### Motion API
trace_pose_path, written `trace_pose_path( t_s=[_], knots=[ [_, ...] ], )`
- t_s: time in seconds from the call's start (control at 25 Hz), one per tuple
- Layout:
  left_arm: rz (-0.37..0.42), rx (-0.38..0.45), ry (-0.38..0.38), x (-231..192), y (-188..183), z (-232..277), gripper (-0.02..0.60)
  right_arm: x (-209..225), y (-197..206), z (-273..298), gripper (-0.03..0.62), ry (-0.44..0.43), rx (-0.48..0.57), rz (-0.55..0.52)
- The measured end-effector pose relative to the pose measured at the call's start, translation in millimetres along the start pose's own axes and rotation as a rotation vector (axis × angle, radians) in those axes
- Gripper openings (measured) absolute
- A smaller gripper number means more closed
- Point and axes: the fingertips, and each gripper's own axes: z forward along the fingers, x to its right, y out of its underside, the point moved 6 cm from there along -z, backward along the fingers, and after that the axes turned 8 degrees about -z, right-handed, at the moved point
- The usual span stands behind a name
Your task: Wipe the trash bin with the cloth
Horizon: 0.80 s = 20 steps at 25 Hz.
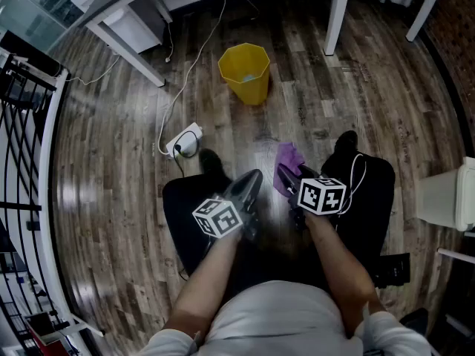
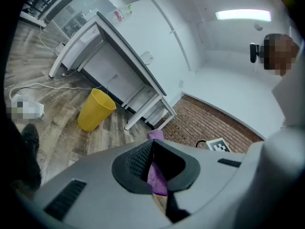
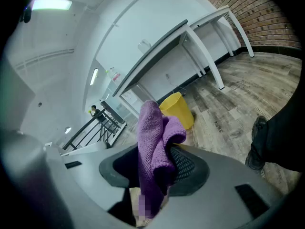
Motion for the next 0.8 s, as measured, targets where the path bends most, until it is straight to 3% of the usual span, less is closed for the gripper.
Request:
trace_pose_path(
  t_s=[0.24, 0.52, 0.8],
  knots=[
    [0.052, 0.009, 0.042, 13, -17, 4, 0.005, 0, -6, 7, 0.167, 0.005, 0.001, 0.021],
    [0.173, 0.088, 0.106, 38, -83, 18, 0.005, 0, -44, 21, 0.167, 0.011, 0.061, 0.054],
    [0.198, 0.116, 0.106, 25, -127, 40, 0.005, 11, -84, 47, 0.167, 0.008, 0.106, 0.053]
  ],
)
